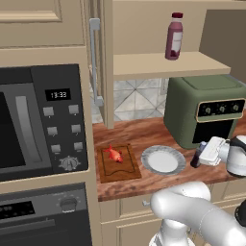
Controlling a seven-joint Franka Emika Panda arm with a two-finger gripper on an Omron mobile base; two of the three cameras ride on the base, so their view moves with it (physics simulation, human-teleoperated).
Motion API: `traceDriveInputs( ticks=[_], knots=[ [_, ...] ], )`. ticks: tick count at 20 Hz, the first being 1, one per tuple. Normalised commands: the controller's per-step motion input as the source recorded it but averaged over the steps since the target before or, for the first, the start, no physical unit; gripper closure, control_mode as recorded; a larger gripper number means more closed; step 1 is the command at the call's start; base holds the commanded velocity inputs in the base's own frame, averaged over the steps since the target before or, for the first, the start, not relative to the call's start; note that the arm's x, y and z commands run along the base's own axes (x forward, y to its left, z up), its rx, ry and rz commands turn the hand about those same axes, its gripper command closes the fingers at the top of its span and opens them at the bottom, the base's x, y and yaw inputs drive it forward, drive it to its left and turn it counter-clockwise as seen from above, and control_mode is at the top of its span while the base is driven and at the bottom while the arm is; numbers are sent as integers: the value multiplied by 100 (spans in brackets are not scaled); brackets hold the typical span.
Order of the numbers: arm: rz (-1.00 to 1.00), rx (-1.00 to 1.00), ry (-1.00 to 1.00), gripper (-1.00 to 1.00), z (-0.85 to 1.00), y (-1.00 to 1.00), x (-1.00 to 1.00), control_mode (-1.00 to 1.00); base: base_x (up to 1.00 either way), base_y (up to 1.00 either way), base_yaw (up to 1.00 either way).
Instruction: Pick the fish from the plate and place it on the cutting board. Then pick the condiment bottle from the cabinet and place it next to the cutting board.
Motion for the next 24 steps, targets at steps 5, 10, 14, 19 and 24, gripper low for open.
traceDriveInputs(
  ticks=[5, 10, 14, 19, 24],
  knots=[
    [0, 0, 0, 100, 0, 0, 0, -100, 0, 0, 0],
    [0, 0, 0, 100, 0, 0, 0, -100, 0, 0, 0],
    [0, 0, 0, -100, 0, 0, 0, -100, 0, 0, 0],
    [0, 0, 0, -100, 0, 0, 0, -100, 0, 0, 0],
    [0, 0, 0, -100, 0, 0, 0, -100, 0, 0, 0]
  ],
)
